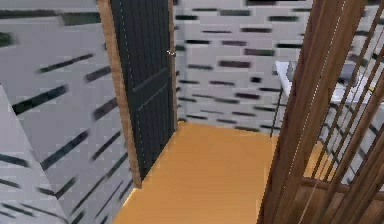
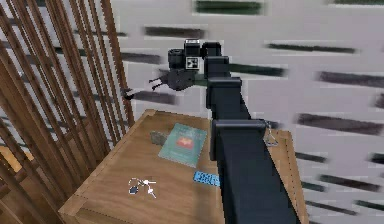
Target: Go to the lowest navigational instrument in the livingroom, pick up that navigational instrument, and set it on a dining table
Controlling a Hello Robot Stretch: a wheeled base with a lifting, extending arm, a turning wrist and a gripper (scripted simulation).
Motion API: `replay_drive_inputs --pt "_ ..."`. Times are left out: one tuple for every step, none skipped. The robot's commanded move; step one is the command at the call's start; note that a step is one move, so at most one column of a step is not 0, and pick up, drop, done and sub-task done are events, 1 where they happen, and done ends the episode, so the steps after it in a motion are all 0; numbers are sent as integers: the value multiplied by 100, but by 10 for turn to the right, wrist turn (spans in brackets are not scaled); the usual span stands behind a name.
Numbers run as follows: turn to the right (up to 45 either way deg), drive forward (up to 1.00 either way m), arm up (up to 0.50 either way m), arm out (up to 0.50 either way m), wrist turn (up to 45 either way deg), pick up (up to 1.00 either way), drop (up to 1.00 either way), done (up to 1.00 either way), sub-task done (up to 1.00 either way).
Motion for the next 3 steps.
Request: replay_drive_inputs --pt "0 0 0 0 180 0 0 0 0" --pt "0 0 -28 0 0 0 0 0 0" --pt "0 0 0 0 0 100 0 0 0"
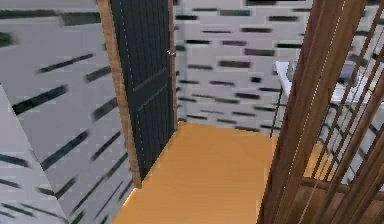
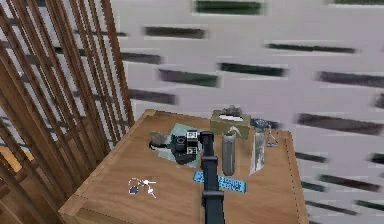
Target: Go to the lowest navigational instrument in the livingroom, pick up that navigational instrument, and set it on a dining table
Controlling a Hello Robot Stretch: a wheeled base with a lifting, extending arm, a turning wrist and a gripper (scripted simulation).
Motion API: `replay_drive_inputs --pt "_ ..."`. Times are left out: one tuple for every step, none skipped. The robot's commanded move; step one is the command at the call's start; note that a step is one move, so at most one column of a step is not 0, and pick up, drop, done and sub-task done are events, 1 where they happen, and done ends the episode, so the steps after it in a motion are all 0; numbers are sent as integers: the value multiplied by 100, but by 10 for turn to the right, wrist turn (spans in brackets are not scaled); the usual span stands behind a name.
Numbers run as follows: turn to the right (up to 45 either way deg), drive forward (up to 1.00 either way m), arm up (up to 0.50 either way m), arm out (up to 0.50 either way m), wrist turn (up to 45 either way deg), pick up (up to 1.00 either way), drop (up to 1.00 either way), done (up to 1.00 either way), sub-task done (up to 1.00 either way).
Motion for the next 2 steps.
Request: replay_drive_inputs --pt "0 0 10 0 0 0 0 0 0" --pt "0 0 18 0 0 0 0 0 0"
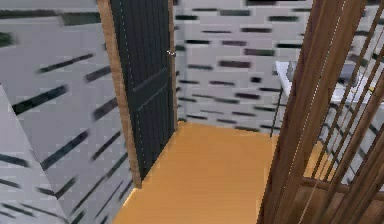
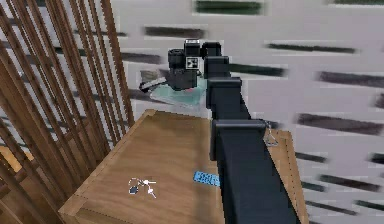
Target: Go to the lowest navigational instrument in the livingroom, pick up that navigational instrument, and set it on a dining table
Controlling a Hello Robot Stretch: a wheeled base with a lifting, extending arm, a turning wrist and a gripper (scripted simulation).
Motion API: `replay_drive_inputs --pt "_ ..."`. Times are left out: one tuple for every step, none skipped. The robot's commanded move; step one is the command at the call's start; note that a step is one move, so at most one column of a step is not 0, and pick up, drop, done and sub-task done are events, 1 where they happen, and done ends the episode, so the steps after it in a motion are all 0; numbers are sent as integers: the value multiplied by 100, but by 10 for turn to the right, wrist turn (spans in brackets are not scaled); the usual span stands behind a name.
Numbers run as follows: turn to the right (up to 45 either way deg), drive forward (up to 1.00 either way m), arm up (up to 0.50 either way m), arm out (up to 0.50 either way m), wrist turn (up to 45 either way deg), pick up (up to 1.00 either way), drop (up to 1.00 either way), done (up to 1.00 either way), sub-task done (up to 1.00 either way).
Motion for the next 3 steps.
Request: replay_drive_inputs --pt "0 0 0 0 -450 0 0 0 0" --pt "0 0 0 0 -450 0 0 0 0" --pt "0 0 0 0 -120 0 0 0 0"
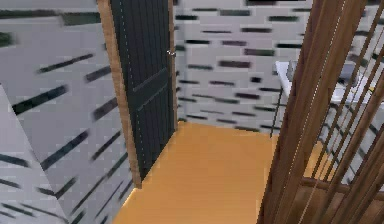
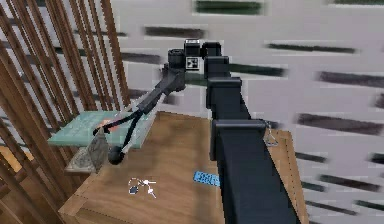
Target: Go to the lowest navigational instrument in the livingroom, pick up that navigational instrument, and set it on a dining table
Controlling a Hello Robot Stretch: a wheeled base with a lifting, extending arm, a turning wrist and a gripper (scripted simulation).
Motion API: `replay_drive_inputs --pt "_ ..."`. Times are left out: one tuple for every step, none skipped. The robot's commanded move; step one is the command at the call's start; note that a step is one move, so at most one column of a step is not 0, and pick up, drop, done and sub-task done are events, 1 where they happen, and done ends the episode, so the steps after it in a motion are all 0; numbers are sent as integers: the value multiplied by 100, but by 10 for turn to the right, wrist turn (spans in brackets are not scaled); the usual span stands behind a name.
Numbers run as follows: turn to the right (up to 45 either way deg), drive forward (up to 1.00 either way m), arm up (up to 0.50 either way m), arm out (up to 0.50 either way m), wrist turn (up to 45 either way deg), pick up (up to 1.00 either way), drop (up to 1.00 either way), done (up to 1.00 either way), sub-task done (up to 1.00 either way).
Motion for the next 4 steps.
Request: replay_drive_inputs --pt "0 0 0 -36 0 0 0 0 0" --pt "90 0 0 0 0 0 0 0 0" --pt "0 95 0 0 0 0 0 0 0" --pt "120 0 0 0 0 0 0 0 0"
